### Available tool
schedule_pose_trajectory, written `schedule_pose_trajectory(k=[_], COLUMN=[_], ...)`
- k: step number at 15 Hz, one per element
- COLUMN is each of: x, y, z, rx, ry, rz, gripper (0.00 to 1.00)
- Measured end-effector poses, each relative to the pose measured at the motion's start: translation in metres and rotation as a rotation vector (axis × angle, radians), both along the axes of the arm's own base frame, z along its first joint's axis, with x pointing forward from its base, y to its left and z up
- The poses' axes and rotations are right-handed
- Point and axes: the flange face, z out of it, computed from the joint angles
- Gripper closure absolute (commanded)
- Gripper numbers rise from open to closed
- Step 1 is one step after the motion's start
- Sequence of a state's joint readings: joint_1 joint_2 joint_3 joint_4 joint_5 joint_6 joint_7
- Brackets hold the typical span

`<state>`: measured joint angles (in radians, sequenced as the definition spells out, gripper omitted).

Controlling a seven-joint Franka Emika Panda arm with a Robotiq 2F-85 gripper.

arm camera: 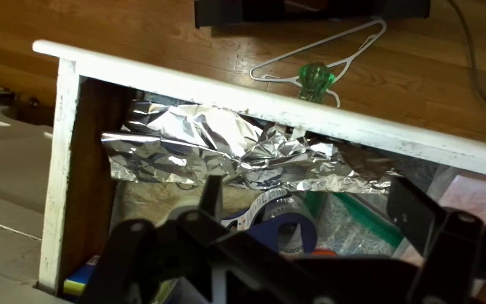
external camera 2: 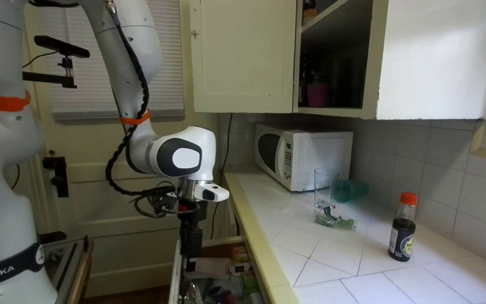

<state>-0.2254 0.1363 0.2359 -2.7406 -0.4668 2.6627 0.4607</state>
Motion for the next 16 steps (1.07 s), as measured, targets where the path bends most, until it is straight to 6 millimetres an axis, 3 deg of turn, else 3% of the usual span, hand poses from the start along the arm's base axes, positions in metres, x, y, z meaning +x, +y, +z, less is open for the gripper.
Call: schedule_pose_trajectory(k=[3, 9, 13, 16], x=[0.002, 0.009, 0.013, 0.007], y=[-0.007, -0.011, -0.015, -0.003], z=[0.01, 0.009, -0.014, -0.035], rx=[-0.002, 0.034, 0.166, 0.261], ry=[-0.003, -0.064, -0.116, -0.113], rz=[-0.013, -0.006, -0.049, -0.084], gripper=[0.0, 0.0, 0.0, 0.0])
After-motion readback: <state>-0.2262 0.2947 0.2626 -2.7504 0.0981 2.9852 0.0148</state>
